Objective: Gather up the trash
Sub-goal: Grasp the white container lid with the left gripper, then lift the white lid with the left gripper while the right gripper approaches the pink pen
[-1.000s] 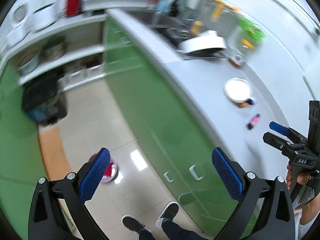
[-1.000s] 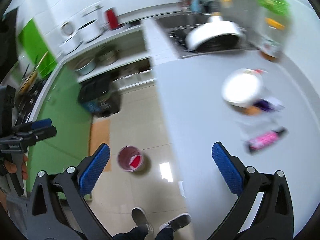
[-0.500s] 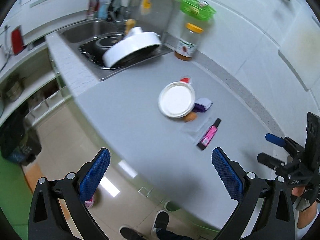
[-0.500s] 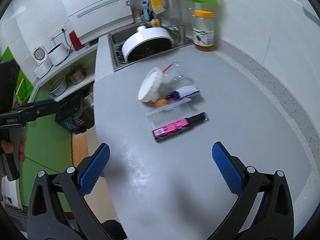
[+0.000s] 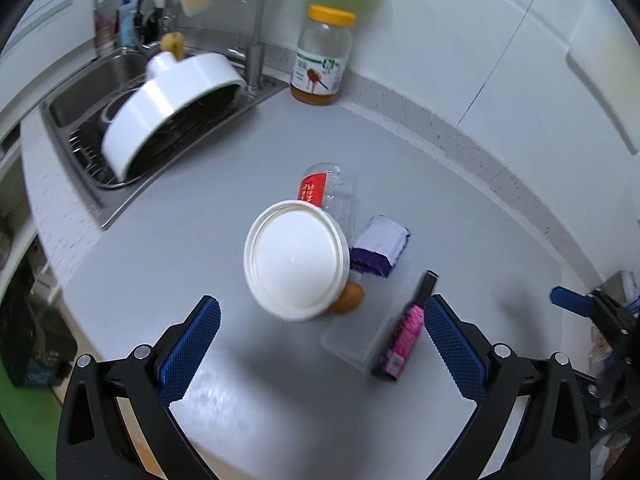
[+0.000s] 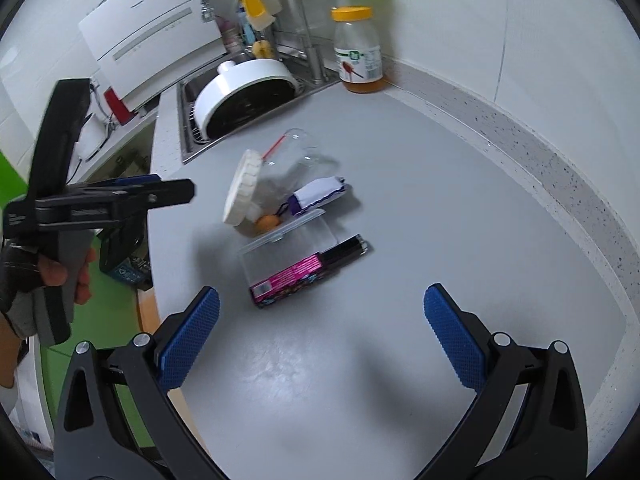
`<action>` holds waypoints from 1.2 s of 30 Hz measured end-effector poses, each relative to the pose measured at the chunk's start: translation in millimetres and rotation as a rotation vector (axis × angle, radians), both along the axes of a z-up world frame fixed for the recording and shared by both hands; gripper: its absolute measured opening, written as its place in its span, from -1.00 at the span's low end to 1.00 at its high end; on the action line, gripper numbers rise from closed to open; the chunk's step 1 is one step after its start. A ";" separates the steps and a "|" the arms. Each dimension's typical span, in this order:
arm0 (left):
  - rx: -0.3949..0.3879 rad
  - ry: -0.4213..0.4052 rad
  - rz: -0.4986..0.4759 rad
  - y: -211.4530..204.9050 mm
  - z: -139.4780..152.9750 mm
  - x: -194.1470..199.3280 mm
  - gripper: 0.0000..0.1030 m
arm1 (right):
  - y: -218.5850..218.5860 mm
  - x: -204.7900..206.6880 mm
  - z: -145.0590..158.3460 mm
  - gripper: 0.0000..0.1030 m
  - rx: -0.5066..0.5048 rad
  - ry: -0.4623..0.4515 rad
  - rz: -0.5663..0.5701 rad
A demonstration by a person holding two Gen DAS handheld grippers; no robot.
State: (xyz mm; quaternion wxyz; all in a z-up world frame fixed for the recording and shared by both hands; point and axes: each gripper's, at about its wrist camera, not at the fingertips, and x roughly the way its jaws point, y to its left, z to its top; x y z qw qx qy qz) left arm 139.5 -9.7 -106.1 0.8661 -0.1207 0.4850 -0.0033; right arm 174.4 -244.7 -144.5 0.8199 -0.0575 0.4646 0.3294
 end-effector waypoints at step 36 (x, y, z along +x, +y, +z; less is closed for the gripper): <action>0.064 0.054 0.051 33.8 -42.3 33.1 -0.64 | 36.8 31.0 -23.7 0.94 -0.009 0.058 0.055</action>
